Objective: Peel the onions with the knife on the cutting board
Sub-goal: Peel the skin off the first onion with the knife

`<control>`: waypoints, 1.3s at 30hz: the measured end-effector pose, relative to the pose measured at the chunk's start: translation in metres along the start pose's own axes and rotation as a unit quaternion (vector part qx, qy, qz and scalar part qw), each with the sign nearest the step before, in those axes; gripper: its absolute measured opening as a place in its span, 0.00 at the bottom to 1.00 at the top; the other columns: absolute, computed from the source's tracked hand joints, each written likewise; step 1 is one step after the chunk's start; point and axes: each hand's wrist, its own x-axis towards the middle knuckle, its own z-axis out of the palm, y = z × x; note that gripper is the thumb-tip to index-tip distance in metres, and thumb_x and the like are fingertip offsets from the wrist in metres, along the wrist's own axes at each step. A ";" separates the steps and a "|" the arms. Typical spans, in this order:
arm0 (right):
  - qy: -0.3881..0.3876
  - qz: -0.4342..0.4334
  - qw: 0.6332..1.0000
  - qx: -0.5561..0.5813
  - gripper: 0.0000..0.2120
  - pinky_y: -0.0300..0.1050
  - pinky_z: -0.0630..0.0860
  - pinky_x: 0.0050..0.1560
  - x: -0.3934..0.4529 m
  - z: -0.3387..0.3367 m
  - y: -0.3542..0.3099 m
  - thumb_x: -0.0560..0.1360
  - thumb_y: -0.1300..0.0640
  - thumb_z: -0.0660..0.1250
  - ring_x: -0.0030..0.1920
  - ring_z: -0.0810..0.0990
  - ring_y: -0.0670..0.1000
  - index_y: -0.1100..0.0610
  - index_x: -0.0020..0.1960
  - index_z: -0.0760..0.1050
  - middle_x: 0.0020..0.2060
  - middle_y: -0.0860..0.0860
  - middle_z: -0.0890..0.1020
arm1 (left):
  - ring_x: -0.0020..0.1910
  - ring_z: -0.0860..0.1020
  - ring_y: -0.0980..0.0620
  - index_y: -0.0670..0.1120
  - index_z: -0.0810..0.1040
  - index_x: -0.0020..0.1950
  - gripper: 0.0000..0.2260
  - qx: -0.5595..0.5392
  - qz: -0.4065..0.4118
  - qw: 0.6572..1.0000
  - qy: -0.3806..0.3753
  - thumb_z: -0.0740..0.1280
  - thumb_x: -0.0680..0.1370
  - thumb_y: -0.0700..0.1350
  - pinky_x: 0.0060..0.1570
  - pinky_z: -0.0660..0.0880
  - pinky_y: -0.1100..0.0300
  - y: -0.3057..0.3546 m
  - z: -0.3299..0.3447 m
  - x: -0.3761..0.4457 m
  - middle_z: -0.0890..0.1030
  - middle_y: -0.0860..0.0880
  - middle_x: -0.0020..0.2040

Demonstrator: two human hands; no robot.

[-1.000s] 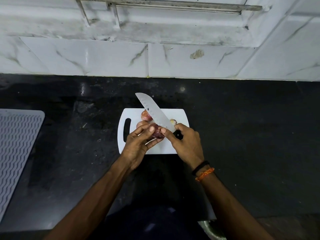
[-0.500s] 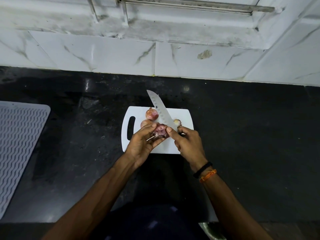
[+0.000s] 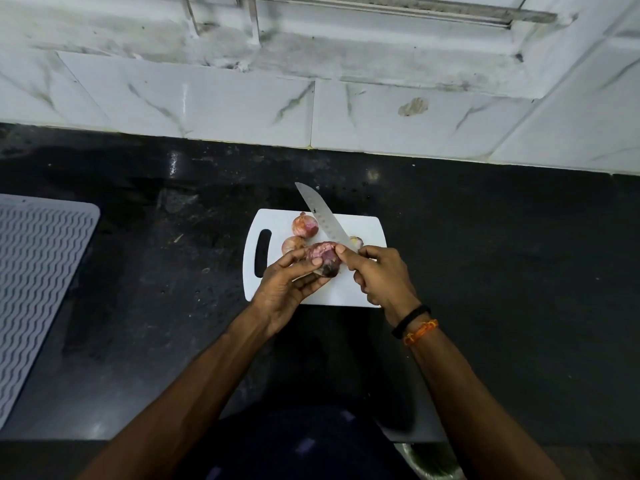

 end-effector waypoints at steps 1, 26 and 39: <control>-0.006 0.020 1.000 0.016 0.17 0.37 0.62 0.22 0.000 0.000 -0.003 0.74 0.43 0.73 0.24 0.66 0.44 0.58 0.42 0.80 0.27 0.49 0.73 | 0.58 0.82 0.40 0.38 0.78 0.63 0.22 0.005 0.001 1.000 0.002 0.74 0.70 0.38 0.63 0.77 0.47 0.000 0.000 0.000 0.83 0.39 0.59; 0.049 -0.120 0.975 -0.181 0.24 0.48 0.77 0.36 0.026 -0.014 -0.023 0.73 0.37 0.71 0.36 0.82 0.54 0.59 0.37 0.78 0.35 0.53 0.84 | 0.58 0.80 0.39 0.47 0.79 0.55 0.19 0.012 0.063 0.997 -0.051 0.74 0.65 0.38 0.51 0.80 0.49 -0.003 -0.006 -0.002 0.80 0.42 0.60; 0.016 0.005 1.000 -0.011 0.19 0.40 0.62 0.23 0.025 -0.016 -0.016 0.72 0.41 0.74 0.23 0.66 0.45 0.56 0.37 0.79 0.27 0.50 0.74 | 0.62 0.79 0.36 0.44 0.81 0.63 0.22 -0.109 0.036 0.992 -0.047 0.73 0.69 0.39 0.56 0.79 0.43 0.001 -0.004 -0.002 0.75 0.37 0.69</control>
